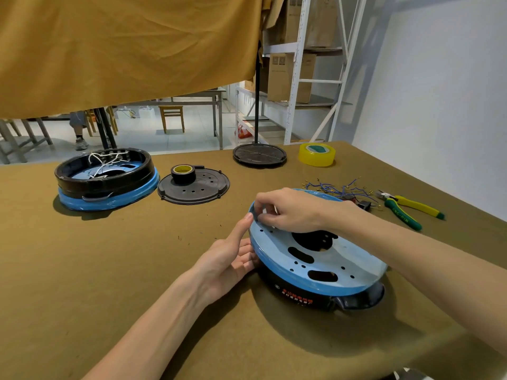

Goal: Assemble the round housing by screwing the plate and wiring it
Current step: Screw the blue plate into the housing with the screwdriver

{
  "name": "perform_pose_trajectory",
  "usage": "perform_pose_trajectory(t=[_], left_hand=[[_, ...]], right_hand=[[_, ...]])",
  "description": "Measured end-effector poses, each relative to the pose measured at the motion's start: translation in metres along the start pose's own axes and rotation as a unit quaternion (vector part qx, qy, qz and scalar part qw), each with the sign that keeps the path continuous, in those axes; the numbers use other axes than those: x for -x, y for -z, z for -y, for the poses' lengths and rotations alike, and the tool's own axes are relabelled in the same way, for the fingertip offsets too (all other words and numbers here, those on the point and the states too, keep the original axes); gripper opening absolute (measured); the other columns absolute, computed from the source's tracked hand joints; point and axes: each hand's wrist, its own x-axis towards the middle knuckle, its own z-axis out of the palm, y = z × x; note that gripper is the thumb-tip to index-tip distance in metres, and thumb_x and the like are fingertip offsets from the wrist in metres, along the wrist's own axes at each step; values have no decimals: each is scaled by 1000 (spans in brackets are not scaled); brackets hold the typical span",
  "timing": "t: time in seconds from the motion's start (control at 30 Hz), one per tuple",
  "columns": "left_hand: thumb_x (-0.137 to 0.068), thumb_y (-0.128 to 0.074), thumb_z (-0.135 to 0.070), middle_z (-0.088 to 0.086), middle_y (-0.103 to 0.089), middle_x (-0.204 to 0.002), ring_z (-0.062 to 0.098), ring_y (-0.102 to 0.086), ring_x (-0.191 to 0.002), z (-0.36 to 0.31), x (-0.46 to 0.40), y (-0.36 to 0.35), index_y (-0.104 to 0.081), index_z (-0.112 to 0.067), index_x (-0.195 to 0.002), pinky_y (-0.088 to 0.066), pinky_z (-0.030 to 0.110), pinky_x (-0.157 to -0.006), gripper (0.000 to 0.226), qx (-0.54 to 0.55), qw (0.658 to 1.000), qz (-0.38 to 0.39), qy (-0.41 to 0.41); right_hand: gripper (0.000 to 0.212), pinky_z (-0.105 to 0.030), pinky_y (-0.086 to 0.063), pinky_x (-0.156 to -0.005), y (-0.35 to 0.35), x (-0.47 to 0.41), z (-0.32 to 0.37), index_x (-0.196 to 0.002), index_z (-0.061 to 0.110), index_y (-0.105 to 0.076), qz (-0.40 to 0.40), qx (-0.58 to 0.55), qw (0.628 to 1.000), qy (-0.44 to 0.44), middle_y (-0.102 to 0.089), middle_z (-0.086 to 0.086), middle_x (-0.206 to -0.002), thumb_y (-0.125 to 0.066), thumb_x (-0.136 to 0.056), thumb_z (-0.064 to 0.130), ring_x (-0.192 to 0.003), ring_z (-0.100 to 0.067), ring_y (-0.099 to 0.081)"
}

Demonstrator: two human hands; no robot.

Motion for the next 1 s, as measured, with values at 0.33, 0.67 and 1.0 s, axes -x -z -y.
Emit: perform_pose_trajectory(t=[0.33, 0.67, 1.0], left_hand=[[-68, -88, -50, 17, -77, -109, 27, -76, -103, 2, -4, 2, -57, -2, -123, -58, 39, -92, 80, 8, 1000, 5, -6], [-65, -86, -51, 15, -78, -107, 25, -77, -99, 2, -2, -2, -58, -3, -119, -59, 36, -82, 78, -1, 1000, -7, -6], [-73, -84, -47, 17, -77, -107, 27, -76, -102, 4, -1, -2, -58, 0, -122, -60, 38, -89, 72, -5, 999, -10, -32]], right_hand=[[19, -34, -44, -67, -12, 6, 2, -103, 28, -58, -51, 65, 996, 29, -54, 15, -84, -46, -107, 43, -78, -10, -52], [9, -24, -40, -67, -6, 10, -3, -100, 20, -70, -66, -39, 997, 13, -62, 9, -86, -68, -98, 28, -77, -6, -53], [11, -35, -39, -88, -19, 7, 7, -110, 13, -54, -91, 127, 982, 110, -51, -5, -109, -48, -106, 20, -97, -22, -46]])
